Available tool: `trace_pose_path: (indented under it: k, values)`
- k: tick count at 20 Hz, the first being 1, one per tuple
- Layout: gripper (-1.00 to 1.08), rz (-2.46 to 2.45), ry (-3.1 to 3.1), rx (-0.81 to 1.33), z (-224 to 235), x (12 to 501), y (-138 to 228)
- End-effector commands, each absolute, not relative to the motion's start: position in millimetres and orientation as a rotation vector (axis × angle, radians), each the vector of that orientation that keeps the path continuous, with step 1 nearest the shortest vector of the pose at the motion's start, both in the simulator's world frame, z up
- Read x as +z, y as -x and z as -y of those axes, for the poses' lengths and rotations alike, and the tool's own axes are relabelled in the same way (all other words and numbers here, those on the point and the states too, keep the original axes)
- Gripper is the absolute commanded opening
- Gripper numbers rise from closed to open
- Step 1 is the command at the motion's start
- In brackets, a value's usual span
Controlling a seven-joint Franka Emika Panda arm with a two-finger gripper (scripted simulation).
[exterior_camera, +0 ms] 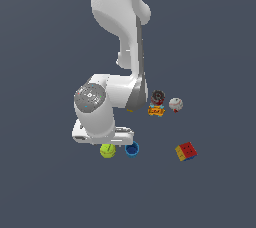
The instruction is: Pick up a designated object from a clutter of objects.
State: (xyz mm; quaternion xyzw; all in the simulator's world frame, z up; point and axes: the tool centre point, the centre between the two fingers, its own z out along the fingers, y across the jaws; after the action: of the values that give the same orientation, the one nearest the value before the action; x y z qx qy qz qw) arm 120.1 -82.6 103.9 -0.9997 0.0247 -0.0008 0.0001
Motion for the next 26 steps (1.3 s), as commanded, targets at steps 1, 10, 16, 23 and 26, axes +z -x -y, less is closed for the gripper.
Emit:
trace_pose_path:
  k: [1, 10, 16, 23, 26]
  values:
    - [1.00, -0.080, 3.141, -0.002, 85.1, 96.0, -121.7]
    - [1.00, -0.082, 3.141, 0.001, 86.2, 86.4, -121.5]
    - [1.00, -0.082, 3.140, 0.000, 86.3, 57.0, -120.8]
    - [1.00, -0.082, 3.140, 0.000, 86.5, 41.1, -121.9]
    - [-1.00, -0.082, 3.140, 0.000, 86.6, 41.3, -122.1]
